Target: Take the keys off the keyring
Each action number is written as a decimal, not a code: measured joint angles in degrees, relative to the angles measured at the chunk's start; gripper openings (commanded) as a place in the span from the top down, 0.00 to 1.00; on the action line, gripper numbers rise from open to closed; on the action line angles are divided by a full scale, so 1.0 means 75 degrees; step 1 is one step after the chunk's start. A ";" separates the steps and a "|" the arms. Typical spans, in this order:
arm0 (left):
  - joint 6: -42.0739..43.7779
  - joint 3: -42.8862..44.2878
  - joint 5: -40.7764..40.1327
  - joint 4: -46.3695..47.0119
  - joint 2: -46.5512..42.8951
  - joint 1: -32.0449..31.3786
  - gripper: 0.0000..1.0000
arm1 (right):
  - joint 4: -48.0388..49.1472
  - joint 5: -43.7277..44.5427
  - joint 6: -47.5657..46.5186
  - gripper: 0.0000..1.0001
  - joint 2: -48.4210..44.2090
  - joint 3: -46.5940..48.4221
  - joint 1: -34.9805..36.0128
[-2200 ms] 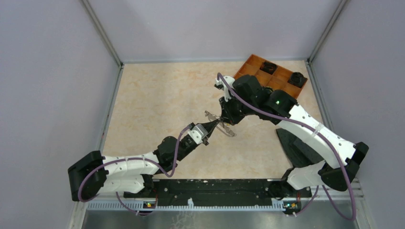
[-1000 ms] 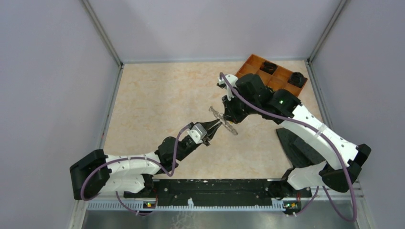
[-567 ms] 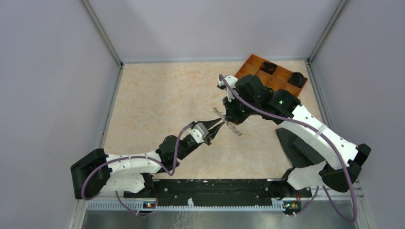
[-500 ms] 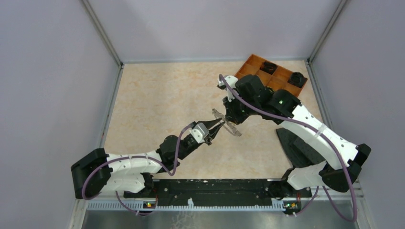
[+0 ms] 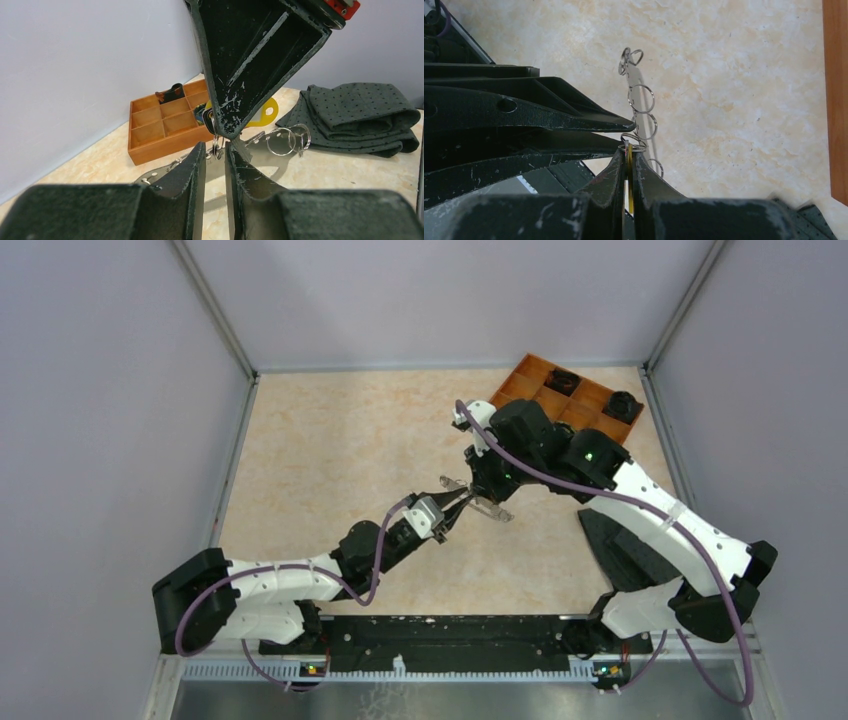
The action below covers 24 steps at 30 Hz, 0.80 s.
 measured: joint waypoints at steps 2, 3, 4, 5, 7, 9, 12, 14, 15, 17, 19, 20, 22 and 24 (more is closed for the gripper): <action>0.0006 0.0015 0.0009 -0.0006 0.0000 0.0000 0.75 | 0.0000 0.0009 0.0000 1.00 0.0000 0.0000 0.0003; 0.0006 0.0017 0.0015 -0.0006 0.0000 0.0000 0.75 | 0.0000 0.0015 0.0000 1.00 0.0000 0.0000 0.0003; 0.0006 0.0023 0.0035 -0.0012 0.0000 0.0000 0.75 | -0.0003 0.0017 0.0000 1.00 0.0000 0.0000 0.0003; 0.0009 0.0026 0.0044 -0.0009 0.0000 0.0000 0.76 | 0.0000 0.0020 0.0000 1.00 0.0000 0.0000 0.0003; 0.0009 0.0026 0.0061 -0.0006 0.0012 0.0000 0.78 | 0.0000 0.0029 0.0003 1.00 0.0000 0.0000 0.0003; 0.0009 0.0032 0.0064 -0.0009 0.0052 0.0000 0.82 | -0.0006 0.0035 0.0003 1.00 0.0000 0.0000 0.0003; 0.0009 0.0041 0.0058 -0.0009 0.0117 0.0000 0.93 | -0.0017 0.0044 0.0000 1.00 0.0000 0.0000 0.0009; 0.0009 0.0044 0.0058 -0.0009 0.0125 0.0000 1.00 | -0.0047 0.0055 0.0003 1.00 0.0000 0.0000 0.0015; 0.0020 0.0044 0.0058 -0.0009 0.0128 0.0000 1.00 | -0.0055 0.0087 0.0003 1.00 0.0000 0.0000 0.0017; 0.0023 0.0044 0.0061 -0.0012 0.0131 0.0000 1.00 | -0.0067 0.0198 0.0003 1.00 0.0000 0.0000 0.0032; 0.0029 0.0044 0.0061 -0.0012 0.0131 0.0000 1.00 | -0.0096 0.0329 0.0006 1.00 0.0000 0.0000 0.0047; 0.0035 0.0044 0.0058 -0.0017 0.0131 0.0000 1.00 | -0.0117 0.0414 0.0006 1.00 0.0000 -0.0003 0.0052; 0.0058 0.0044 0.0073 -0.0020 0.0128 0.0000 1.00 | -0.0163 0.0565 0.0012 1.00 0.0000 -0.0009 0.0050; 0.0090 0.0044 0.0117 -0.0023 0.0122 0.0000 1.00 | -0.0181 0.0720 0.0012 1.00 0.0000 -0.0017 0.0047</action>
